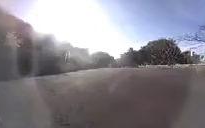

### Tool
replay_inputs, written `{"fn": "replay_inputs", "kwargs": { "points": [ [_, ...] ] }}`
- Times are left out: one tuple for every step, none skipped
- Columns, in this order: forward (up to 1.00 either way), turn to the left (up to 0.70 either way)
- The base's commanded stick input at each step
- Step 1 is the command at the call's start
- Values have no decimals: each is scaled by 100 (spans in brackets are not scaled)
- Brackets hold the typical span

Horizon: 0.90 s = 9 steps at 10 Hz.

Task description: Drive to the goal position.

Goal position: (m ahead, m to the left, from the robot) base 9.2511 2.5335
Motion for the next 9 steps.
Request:
{"fn": "replay_inputs", "kwargs": {
  "points": [
    [70, 0],
    [70, 0],
    [70, 0],
    [70, 0],
    [68, 0],
    [59, 0],
    [51, 0],
    [50, 0],
    [50, 0]
  ]
}}
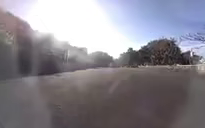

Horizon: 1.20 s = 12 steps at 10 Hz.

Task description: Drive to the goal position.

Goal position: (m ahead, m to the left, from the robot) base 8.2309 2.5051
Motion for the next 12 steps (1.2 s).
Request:
{"fn": "replay_inputs", "kwargs": {
  "points": [
    [50, 0],
    [50, 0],
    [50, 0],
    [50, 0],
    [50, 0],
    [50, 0],
    [50, 0],
    [50, 0],
    [50, 0],
    [50, 0],
    [50, 0],
    [50, 0]
  ]
}}
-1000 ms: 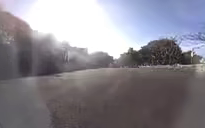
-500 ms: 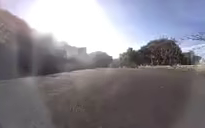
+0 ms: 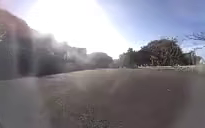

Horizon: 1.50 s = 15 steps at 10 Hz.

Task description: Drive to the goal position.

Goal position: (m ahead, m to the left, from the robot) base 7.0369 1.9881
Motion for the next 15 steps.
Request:
{"fn": "replay_inputs", "kwargs": {
  "points": [
    [50, 0],
    [50, 0],
    [50, 0],
    [50, 50],
    [50, 50],
    [50, 50],
    [50, 0],
    [50, 0],
    [50, 0],
    [50, 0],
    [50, 0],
    [50, 0],
    [50, 0],
    [50, 0],
    [50, 0]
  ]
}}
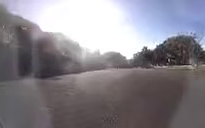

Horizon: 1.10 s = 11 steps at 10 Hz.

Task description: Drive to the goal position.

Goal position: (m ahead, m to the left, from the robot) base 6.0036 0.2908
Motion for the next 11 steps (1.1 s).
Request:
{"fn": "replay_inputs", "kwargs": {
  "points": [
    [50, 0],
    [50, 0],
    [50, 0],
    [50, 0],
    [50, 0],
    [50, -1],
    [50, -7],
    [50, -12],
    [50, -50],
    [50, -50],
    [50, 0]
  ]
}}
